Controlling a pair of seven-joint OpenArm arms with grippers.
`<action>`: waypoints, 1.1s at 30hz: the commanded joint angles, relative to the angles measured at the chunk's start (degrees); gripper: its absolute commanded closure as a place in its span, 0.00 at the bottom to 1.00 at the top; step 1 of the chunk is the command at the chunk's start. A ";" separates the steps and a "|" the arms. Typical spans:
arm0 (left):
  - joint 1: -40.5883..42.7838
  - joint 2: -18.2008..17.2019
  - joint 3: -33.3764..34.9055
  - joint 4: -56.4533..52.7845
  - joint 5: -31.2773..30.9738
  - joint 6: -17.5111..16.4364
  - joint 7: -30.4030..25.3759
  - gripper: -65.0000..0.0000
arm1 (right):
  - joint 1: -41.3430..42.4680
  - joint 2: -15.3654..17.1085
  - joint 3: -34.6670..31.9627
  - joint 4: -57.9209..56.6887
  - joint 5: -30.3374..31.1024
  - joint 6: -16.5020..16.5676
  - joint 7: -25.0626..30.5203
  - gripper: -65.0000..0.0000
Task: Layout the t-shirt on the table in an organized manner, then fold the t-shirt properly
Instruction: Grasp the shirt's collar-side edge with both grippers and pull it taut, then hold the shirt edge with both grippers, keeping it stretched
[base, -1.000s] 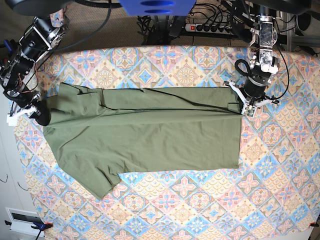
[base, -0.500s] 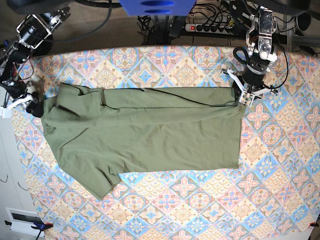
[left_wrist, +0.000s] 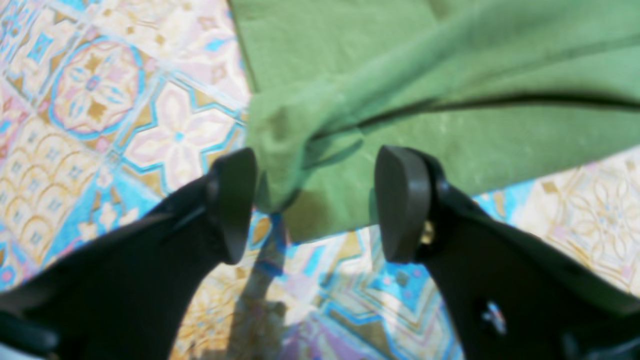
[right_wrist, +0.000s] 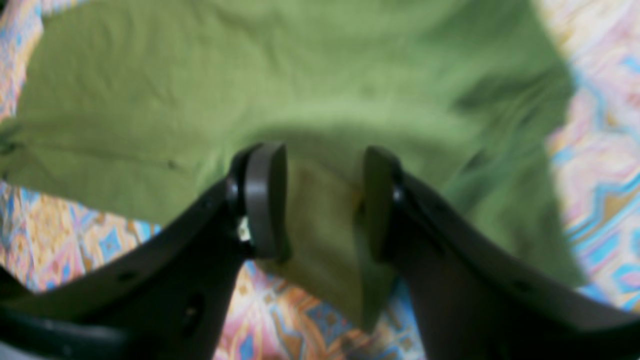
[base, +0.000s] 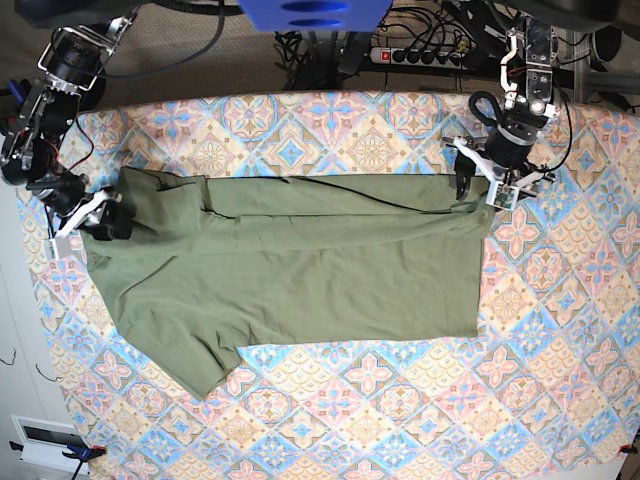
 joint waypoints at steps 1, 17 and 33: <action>-0.22 -0.69 -0.50 1.22 -1.21 0.16 0.12 0.38 | 0.68 1.47 0.50 1.16 -0.68 0.19 1.49 0.62; -0.75 -0.43 -0.41 1.39 -3.76 0.16 1.88 0.38 | -2.93 -0.20 0.50 1.16 -13.43 0.19 1.58 0.62; -1.89 -0.52 -0.41 1.39 -3.76 -0.02 2.05 0.38 | -3.98 -3.36 0.41 -2.54 -19.85 0.19 3.07 0.52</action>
